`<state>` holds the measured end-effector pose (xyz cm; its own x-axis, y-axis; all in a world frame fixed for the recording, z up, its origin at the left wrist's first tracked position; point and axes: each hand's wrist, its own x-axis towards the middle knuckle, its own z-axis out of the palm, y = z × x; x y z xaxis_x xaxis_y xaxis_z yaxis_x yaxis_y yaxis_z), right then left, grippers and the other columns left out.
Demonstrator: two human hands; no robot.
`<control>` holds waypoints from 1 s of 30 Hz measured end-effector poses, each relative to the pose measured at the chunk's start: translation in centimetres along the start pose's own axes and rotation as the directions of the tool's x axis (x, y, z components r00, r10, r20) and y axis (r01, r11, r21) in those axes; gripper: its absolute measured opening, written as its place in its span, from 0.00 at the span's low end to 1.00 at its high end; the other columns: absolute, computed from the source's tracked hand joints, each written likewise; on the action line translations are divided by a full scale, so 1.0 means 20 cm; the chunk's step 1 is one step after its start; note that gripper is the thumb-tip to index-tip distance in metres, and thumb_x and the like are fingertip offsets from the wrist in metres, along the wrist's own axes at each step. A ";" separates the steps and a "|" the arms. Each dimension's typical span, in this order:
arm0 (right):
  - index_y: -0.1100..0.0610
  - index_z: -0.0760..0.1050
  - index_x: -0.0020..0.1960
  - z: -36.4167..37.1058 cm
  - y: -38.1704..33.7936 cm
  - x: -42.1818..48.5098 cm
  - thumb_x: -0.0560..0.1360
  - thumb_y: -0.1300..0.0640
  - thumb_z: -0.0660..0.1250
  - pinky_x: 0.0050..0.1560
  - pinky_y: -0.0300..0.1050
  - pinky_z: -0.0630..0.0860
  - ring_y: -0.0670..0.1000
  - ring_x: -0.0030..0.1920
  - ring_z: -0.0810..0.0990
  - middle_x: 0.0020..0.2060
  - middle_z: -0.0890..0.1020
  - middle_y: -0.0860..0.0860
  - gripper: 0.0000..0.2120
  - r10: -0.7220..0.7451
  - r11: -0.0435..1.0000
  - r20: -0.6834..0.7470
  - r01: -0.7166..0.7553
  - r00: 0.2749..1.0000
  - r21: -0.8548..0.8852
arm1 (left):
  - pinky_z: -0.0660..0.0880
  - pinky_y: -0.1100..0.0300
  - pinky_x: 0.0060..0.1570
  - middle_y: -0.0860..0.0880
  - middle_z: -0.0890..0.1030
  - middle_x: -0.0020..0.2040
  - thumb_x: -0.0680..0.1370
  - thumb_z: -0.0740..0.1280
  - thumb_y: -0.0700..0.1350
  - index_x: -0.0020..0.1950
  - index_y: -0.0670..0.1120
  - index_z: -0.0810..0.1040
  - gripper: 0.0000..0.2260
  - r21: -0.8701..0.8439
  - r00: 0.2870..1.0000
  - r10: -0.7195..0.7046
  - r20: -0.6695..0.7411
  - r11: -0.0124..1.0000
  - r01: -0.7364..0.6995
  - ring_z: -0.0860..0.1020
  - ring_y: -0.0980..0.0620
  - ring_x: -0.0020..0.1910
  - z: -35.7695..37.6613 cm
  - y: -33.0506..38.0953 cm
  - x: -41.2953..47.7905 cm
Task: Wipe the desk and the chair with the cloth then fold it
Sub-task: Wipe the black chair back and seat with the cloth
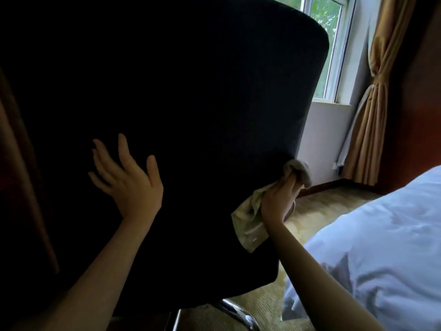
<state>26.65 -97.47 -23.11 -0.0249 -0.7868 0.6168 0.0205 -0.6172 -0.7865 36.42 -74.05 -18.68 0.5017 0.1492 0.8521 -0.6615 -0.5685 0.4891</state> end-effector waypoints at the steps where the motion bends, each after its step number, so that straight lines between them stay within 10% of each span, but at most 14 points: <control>1: 0.63 0.61 0.71 0.00 -0.03 0.03 0.79 0.64 0.52 0.66 0.58 0.65 0.60 0.70 0.62 0.74 0.59 0.58 0.20 -0.006 1.000 0.000 0.006 1.000 -0.001 | 0.48 0.35 0.68 0.35 0.52 0.76 0.80 0.53 0.55 0.76 0.45 0.55 0.27 0.038 0.997 0.072 -0.015 0.997 -0.071 0.52 0.35 0.74 -0.01 0.02 0.05; 10: 0.62 0.64 0.71 0.06 -0.76 0.44 0.77 0.59 0.53 0.68 0.63 0.62 0.65 0.70 0.61 0.70 0.65 0.63 0.23 -0.471 0.881 0.026 0.469 0.882 0.066 | 0.63 0.35 0.60 0.34 0.62 0.72 0.80 0.54 0.57 0.75 0.47 0.58 0.25 0.259 0.947 0.316 -0.051 0.920 -0.293 0.62 0.34 0.68 0.02 0.03 0.19; 14: 0.62 0.69 0.68 0.20 -0.86 0.22 0.74 0.61 0.62 0.74 0.52 0.48 0.64 0.70 0.58 0.68 0.69 0.64 0.22 -0.943 0.289 0.187 0.956 0.275 0.052 | 0.66 0.37 0.56 0.36 0.64 0.70 0.81 0.54 0.55 0.74 0.47 0.61 0.23 0.323 0.924 0.363 -0.120 0.894 -0.309 0.61 0.37 0.65 0.04 0.03 0.20; 16: 0.60 0.69 0.67 0.22 -0.84 0.25 0.74 0.62 0.63 0.73 0.52 0.51 0.63 0.70 0.60 0.67 0.70 0.63 0.21 -0.972 0.142 0.195 0.988 0.129 0.057 | 0.67 0.38 0.55 0.36 0.65 0.69 0.80 0.55 0.54 0.73 0.48 0.63 0.22 0.316 0.907 0.395 -0.146 0.887 -0.335 0.62 0.38 0.63 0.03 0.02 0.20; 19: 0.62 0.71 0.66 0.18 -0.83 0.41 0.71 0.66 0.60 0.67 0.62 0.59 0.68 0.68 0.65 0.66 0.70 0.66 0.23 -0.898 0.437 0.032 0.898 0.439 -0.058 | 0.68 0.40 0.52 0.38 0.67 0.67 0.80 0.57 0.53 0.73 0.48 0.65 0.22 0.347 0.855 0.494 -0.157 0.838 -0.421 0.65 0.38 0.60 0.00 -0.03 0.23; 21: 0.63 0.68 0.69 0.12 -0.81 0.53 0.74 0.66 0.57 0.69 0.57 0.59 0.65 0.70 0.64 0.69 0.67 0.65 0.23 -0.632 0.769 -0.146 0.639 0.761 -0.004 | 0.68 0.42 0.52 0.39 0.69 0.67 0.80 0.58 0.51 0.72 0.48 0.66 0.21 0.364 0.825 0.551 -0.126 0.799 -0.478 0.66 0.40 0.58 -0.04 -0.07 0.26; 23: 0.62 0.62 0.73 0.05 -0.74 0.66 0.80 0.61 0.52 0.70 0.46 0.58 0.59 0.73 0.61 0.72 0.63 0.60 0.21 -0.246 0.940 -0.247 0.292 0.937 0.174 | 0.67 0.43 0.52 0.40 0.70 0.67 0.80 0.58 0.50 0.72 0.48 0.67 0.20 0.359 0.807 0.585 -0.082 0.773 -0.523 0.67 0.41 0.57 -0.07 -0.11 0.27; 30: 0.65 0.65 0.71 0.08 -0.36 0.54 0.81 0.60 0.51 0.59 0.40 0.63 0.59 0.66 0.69 0.67 0.69 0.63 0.20 -0.029 0.978 -0.204 0.069 0.979 0.196 | 0.64 0.46 0.56 0.41 0.68 0.68 0.79 0.59 0.49 0.71 0.47 0.67 0.20 0.280 0.817 0.571 -0.082 0.800 -0.531 0.66 0.43 0.60 -0.09 -0.09 0.25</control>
<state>27.84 -101.49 -10.76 -0.2290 -0.7507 0.6197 0.2138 -0.6598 -0.7204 39.12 -70.80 -15.06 -0.0134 -0.1361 0.9906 -0.6392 -0.7607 -0.1132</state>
